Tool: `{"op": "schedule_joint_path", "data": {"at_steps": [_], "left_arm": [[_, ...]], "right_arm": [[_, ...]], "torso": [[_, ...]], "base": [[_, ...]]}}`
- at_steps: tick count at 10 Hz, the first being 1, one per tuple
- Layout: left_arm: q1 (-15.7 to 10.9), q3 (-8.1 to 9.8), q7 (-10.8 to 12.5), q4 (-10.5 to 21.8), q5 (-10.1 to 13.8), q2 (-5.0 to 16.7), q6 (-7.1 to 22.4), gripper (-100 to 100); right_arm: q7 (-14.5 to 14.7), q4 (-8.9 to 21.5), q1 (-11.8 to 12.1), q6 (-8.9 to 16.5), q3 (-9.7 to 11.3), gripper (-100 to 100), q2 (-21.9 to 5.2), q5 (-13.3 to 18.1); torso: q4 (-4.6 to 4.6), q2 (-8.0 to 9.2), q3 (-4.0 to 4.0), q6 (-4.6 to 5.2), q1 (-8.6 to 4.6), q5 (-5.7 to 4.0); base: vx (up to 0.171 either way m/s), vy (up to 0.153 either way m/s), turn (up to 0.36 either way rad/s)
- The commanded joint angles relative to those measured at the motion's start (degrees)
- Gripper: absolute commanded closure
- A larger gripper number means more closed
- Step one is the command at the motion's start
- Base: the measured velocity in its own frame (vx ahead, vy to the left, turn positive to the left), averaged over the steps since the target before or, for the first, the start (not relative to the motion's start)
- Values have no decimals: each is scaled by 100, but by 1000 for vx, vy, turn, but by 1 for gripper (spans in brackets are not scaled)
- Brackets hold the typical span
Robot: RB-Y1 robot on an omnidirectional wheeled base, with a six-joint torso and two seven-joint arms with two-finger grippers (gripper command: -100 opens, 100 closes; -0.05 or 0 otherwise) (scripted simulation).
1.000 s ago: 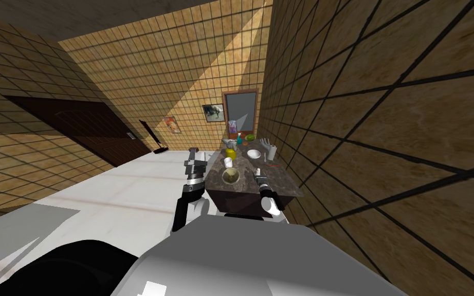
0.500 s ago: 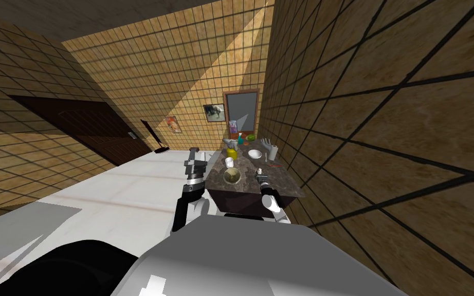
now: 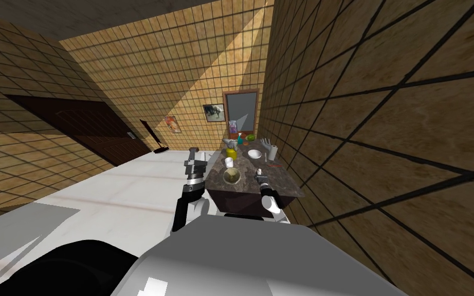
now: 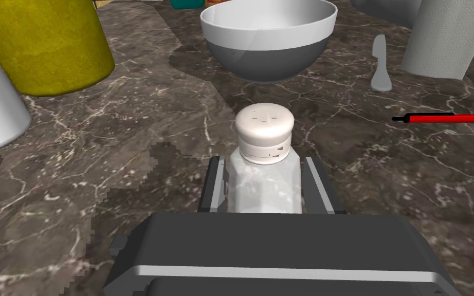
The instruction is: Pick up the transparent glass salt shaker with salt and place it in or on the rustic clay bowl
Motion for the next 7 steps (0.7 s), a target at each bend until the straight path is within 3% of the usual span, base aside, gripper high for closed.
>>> {"op": "schedule_joint_path", "data": {"at_steps": [1, 3, 4, 5, 6, 7], "left_arm": [[0, 0, 0, 0, 0, 0, 0, 0], [0, 0, 0, 0, 0, 0, 0, 0], [0, 0, 0, 0, 0, 0, 0, 0], [0, 0, 0, 0, 0, 0, 0, 0], [0, 0, 0, 0, 0, 0, 0, 0], [0, -1, 0, 0, 0, -1, 0, 0]], "right_arm": [[52, -134, 172, -17, 85, 100, 50, 39], [79, -263, 350, -60, 196, 100, 77, 75], [71, -225, 303, -67, 177, 100, 78, 70], [79, -238, 317, -62, 181, 0, 80, 72], [54, -264, 312, -21, 156, 100, -96, 56], [31, -291, 309, 17, 123, 100, -217, 40]], "torso": [[0, 0, 0, 0, 0, 0], [-6, 3, -2, 1, -7, -3], [-7, 3, -2, 2, -7, -3], [-6, 1, -2, 1, -3, -2], [-6, 1, -3, 1, 1, -2], [-12, 5, -4, 6, 11, 1]], "base": [[5, -33, -31], [4, -31, -14], [0, -11, -3], [0, 0, 0], [-13, 43, 0], [-31, 90, -25]]}}
